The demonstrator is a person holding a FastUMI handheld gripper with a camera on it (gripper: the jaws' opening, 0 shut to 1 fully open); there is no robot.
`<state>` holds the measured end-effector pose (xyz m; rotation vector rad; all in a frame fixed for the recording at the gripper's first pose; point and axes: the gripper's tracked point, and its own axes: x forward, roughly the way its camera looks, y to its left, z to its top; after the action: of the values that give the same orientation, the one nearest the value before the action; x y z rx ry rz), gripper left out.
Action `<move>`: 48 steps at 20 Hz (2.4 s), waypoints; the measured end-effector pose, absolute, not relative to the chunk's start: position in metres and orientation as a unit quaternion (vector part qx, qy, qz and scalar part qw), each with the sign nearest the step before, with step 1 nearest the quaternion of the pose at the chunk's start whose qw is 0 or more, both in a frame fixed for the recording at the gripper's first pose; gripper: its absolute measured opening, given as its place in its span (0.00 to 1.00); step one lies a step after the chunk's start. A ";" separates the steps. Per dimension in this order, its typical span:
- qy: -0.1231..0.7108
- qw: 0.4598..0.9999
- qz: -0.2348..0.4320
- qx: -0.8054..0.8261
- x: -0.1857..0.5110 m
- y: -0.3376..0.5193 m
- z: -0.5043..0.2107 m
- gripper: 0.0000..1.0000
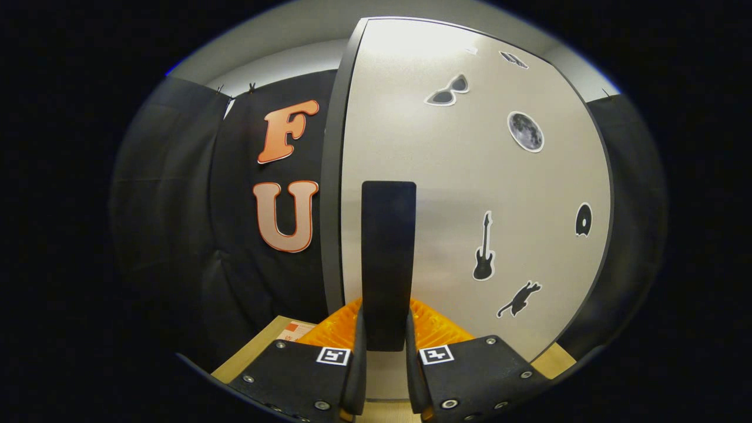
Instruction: Open the shoe cabinet door, grab the shoes and put them into the shoe cabinet, then close the shoe cabinet door.
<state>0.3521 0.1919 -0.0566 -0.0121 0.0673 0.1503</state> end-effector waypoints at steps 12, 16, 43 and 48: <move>0.023 0.998 0.060 0.003 0.305 0.174 -0.057 0.28; 0.021 0.997 0.067 0.007 0.283 0.163 -0.056 0.28; -0.008 0.989 0.132 0.067 0.206 0.014 -0.061 0.33; -0.002 0.996 0.066 0.060 0.197 -0.052 -0.067 0.32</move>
<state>0.1975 -0.0522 -0.0666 0.1206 -0.0037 0.1316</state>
